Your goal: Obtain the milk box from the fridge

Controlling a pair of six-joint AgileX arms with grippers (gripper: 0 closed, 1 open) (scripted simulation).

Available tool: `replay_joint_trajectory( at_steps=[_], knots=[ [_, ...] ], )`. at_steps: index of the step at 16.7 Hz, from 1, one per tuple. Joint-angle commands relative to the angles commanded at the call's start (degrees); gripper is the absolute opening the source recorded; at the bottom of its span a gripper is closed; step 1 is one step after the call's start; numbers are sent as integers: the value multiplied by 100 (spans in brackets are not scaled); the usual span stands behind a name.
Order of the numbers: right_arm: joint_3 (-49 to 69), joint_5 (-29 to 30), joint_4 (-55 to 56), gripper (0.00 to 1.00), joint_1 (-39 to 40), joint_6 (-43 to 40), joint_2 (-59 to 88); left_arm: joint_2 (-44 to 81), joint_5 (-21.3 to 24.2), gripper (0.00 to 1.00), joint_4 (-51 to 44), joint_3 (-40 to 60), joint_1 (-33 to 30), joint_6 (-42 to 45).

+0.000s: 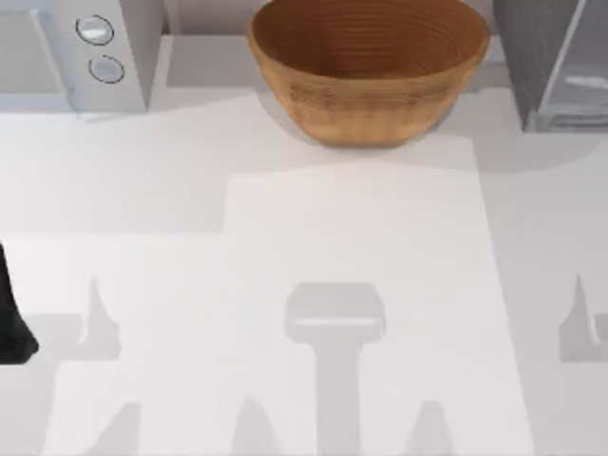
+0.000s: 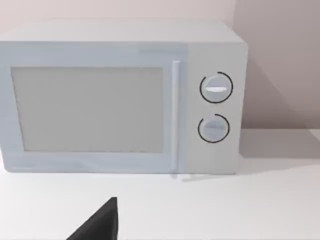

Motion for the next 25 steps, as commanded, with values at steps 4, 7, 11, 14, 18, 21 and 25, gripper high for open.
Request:
replay_joint_trajectory(
  at_steps=[4,7,11,14,18,21,25],
  knots=[
    [33,-69,182,100,-72,0,180,0,0,100,0,0,0,0],
    [153,-318,911,100,-346,2,904,0,0,100,0,0,0,0],
    [359,-835,2631,100,-914,18,2708,0,0,100,0,0,0,0],
    [492,-1302,4161,100,-1406,42,4505,0,0,100,0,0,0,0],
    [650,-1929,6119,100,-2046,78,6897,0,0,100,0,0,0,0],
    [786,-2346,7368,100,-2461,95,8332,0,0,100,0,0,0,0],
    [965,-2764,8703,100,-2877,102,9697,0,0,100,0,0,0,0]
  ],
)
